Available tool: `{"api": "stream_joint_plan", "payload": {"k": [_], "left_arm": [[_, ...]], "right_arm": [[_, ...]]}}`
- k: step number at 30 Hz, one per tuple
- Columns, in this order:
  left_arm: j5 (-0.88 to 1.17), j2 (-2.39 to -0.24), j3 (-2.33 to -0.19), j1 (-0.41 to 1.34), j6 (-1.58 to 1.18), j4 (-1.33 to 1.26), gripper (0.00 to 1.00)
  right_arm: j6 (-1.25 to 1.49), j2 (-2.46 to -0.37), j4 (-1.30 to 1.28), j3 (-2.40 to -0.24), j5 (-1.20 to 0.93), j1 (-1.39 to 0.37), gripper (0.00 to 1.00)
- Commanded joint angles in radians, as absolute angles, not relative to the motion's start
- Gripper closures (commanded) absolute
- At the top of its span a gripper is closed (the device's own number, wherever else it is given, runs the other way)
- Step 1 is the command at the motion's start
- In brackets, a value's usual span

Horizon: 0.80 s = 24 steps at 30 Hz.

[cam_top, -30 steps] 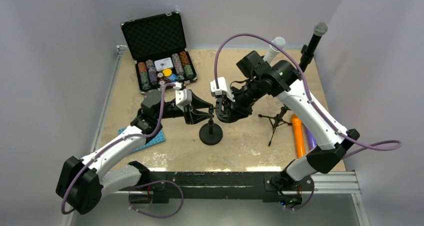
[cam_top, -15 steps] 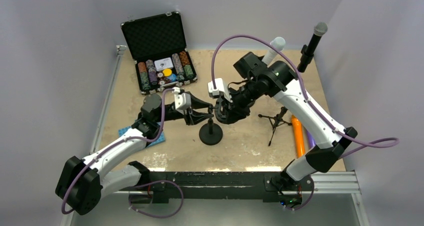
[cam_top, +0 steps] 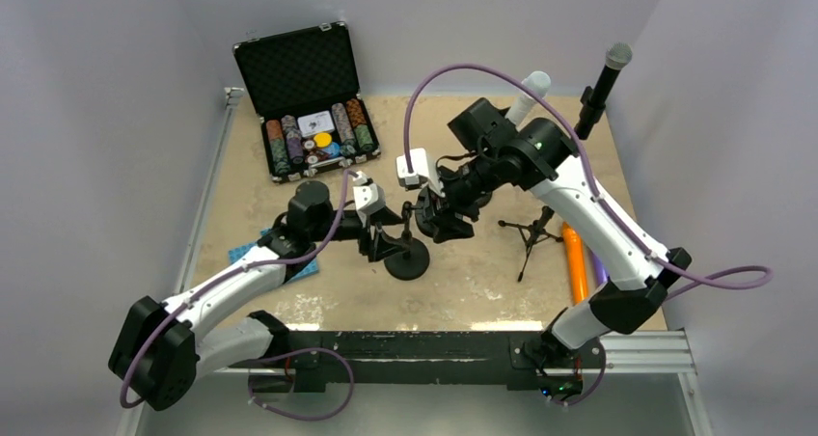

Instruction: Remove the microphone from the stand

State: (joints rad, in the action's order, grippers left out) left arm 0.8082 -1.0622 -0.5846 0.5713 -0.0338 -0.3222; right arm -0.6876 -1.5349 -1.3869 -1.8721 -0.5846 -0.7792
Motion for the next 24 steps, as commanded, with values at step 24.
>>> {"api": "stream_joint_plan", "payload": {"k": [24], "left_arm": [[0.565,-1.011,-0.406,0.578,-0.045,-0.241,0.08]], "right_arm": [[-0.573,-1.806,-1.523,-2.296,-0.362,-0.917,0.35]]}}
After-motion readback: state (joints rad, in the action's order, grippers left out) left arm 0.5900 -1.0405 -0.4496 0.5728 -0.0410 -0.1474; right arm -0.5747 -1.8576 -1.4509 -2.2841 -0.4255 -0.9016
